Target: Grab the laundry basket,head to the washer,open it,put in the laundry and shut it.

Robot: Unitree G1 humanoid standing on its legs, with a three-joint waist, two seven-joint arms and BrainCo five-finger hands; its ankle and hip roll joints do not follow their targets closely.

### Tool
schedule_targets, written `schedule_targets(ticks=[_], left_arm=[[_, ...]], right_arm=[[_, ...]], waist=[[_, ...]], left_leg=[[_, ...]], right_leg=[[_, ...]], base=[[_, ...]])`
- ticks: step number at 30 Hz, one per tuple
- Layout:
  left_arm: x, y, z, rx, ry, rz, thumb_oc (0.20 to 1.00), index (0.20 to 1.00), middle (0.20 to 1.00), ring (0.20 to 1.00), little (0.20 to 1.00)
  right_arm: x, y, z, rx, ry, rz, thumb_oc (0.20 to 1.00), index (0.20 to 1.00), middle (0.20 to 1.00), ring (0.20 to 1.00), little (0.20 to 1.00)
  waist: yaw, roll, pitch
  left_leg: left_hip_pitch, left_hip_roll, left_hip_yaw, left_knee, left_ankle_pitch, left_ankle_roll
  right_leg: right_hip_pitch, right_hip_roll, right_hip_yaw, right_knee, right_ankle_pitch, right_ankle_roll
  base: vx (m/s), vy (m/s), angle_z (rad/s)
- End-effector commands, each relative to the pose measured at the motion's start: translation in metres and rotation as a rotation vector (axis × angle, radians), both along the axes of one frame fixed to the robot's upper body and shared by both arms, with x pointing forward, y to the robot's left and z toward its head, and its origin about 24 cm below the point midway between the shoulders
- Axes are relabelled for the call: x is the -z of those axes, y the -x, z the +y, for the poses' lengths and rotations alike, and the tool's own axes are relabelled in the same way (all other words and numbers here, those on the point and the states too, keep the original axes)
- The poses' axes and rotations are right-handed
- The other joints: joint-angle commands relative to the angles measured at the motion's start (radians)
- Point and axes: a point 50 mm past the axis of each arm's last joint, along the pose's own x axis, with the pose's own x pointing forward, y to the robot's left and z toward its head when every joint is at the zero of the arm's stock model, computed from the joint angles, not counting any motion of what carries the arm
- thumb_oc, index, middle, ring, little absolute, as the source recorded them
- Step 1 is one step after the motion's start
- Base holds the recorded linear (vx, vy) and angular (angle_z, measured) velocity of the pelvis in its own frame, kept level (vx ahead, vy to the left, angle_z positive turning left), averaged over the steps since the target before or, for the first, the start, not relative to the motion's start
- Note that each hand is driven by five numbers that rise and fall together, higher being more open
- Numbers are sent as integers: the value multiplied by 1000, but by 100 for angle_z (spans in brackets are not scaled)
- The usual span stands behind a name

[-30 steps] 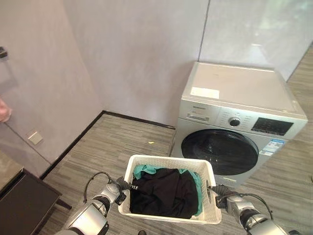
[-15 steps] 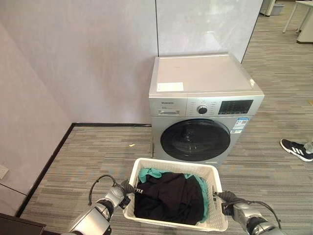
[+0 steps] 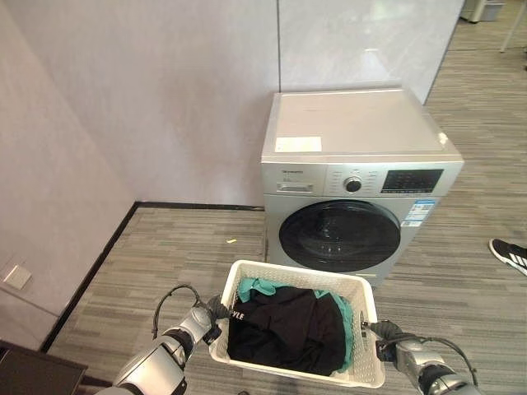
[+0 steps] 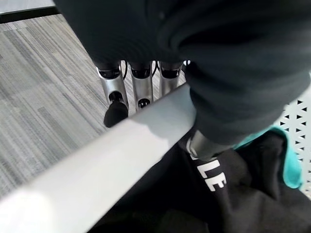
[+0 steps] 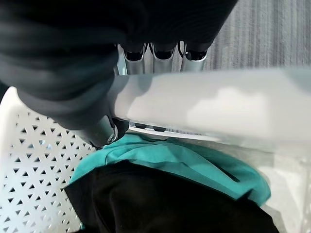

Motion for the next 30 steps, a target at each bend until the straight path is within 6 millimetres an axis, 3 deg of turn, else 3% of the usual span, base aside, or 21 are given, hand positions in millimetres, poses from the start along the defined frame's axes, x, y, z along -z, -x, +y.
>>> schedule_targets(ticks=[1, 3, 5, 8, 9, 10, 12, 13, 14, 15, 16, 20, 22, 24, 25, 30], left_arm=[[-36, -44, -26, 118, 80, -130, 200, 200, 200, 200, 200], [-39, -45, -27, 131, 95, -143, 200, 200, 200, 200, 200], [-40, -46, -26, 136, 92, -149, 200, 200, 200, 200, 200], [-44, -50, -15, 103, 76, -174, 200, 200, 200, 200, 200], [-46, -53, -3, 62, 61, -174, 200, 200, 200, 200, 200], [-57, -62, 11, 17, 43, -201, 200, 200, 200, 200, 200], [-62, -67, 17, 4, 38, -210, 200, 200, 200, 200, 200], [-72, -75, 26, -28, 35, -237, 200, 200, 200, 200, 200], [-106, -97, 47, -52, -6, -331, 200, 200, 200, 200, 200], [-107, -97, 47, -52, -6, -332, 200, 200, 200, 200, 200], [-124, -108, 53, -60, -11, -382, 200, 200, 200, 200, 200], [-168, -127, 70, -46, -45, -483, 200, 200, 200, 200, 200], [-202, -138, 77, -8, -73, -564, 200, 200, 200, 200, 200], [-223, -144, 73, 37, -76, -617, 200, 200, 200, 200, 200], [-223, -144, 73, 37, -76, -617, 200, 200, 200, 200, 200], [-291, -161, 53, 102, -61, -804, 200, 200, 200, 200, 200]], right_arm=[[-54, -65, 59, -176, -254, -370, 200, 200, 200, 200, 200], [-77, -73, 81, -309, -326, -467, 200, 200, 200, 200, 200], [-83, -74, 84, -327, -340, -493, 200, 200, 200, 200, 200], [-109, -85, 100, -425, -374, -591, 200, 200, 200, 200, 200], [-127, -98, 112, -476, -389, -650, 200, 200, 200, 200, 200], [-159, -118, 135, -567, -393, -750, 200, 200, 200, 200, 200], [-168, -124, 143, -588, -403, -770, 200, 200, 200, 200, 200], [-182, -133, 154, -627, -404, -799, 200, 200, 200, 200, 200], [-212, -147, 176, -698, -404, -862, 200, 200, 200, 200, 200], [-212, -147, 177, -698, -405, -863, 200, 200, 200, 200, 200], [-222, -150, 184, -721, -418, -875, 200, 200, 200, 200, 200], [-256, -159, 193, -806, -373, -940, 200, 200, 200, 200, 200], [-282, -166, 189, -836, -330, -992, 200, 200, 200, 200, 200], [-297, -171, 182, -831, -305, -1021, 200, 200, 200, 200, 200], [-297, -171, 182, -831, -305, -1021, 200, 200, 200, 200, 200], [-352, -192, 156, -716, -206, -1135, 200, 200, 200, 200, 200]], waist=[[26, -88, 4], [46, -94, 11], [49, -95, 11], [66, -98, 10], [79, -99, 7], [93, -98, 2], [95, -98, 1], [100, -98, -1], [119, -96, -10], [118, -97, -9], [125, -96, -12], [139, -99, -16], [154, -103, -17], [162, -107, -18], [162, -107, -18], [172, -119, -27]], left_leg=[[30, -31, -22, 70, -59, -20], [18, -30, -40, 89, -46, -26], [17, -31, -45, 93, -44, -26], [11, -31, -61, 102, -37, -27], [9, -31, -70, 105, -28, -29], [7, -29, -76, 105, -22, -32], [7, -29, -78, 105, -20, -33], [6, -28, -81, 104, -17, -35], [1, -29, -88, 103, -11, -37], [1, -29, -88, 103, -11, -37], [-2, -27, -90, 104, -6, -38], [-6, -26, -97, 106, -1, -43], [-11, -26, -108, 108, 1, -46], [-14, -25, -114, 109, 0, -47], [-14, -25, -114, 109, 0, -47], [-22, -20, -125, 105, -1, -51]], right_leg=[[15, -82, -31, -88, 108, 102], [21, -82, -53, -80, 101, 100], [25, -83, -61, -81, 100, 100], [30, -84, -76, -75, 96, 100], [38, -84, -89, -76, 96, 99], [41, -83, -98, -75, 96, 98], [43, -82, -101, -76, 95, 97], [46, -82, -104, -78, 96, 97], [48, -81, -117, -80, 99, 96], [48, -81, -117, -80, 99, 96], [48, -80, -120, -82, 101, 96], [54, -78, -134, -87, 101, 95], [60, -76, -148, -90, 100, 92], [64, -75, -158, -91, 100, 92], [64, -75, -158, -91, 100, 92], [65, -68, -173, -99, 98, 92]], base=[[-49, -47, 19], [-61, -61, 25], [-29, -28, 39], [-35, -25, 22], [-48, -39, 26], [-39, -30, 30], [-22, -16, 19], [-45, -26, 10], [-38, -21, 16], [-44, -24, 14], [-20, -12, 14], [-21, -16, 10], [-15, -22, 27], [-1, -15, 22], [-6, -17, 12], [-2, -16, 7]])
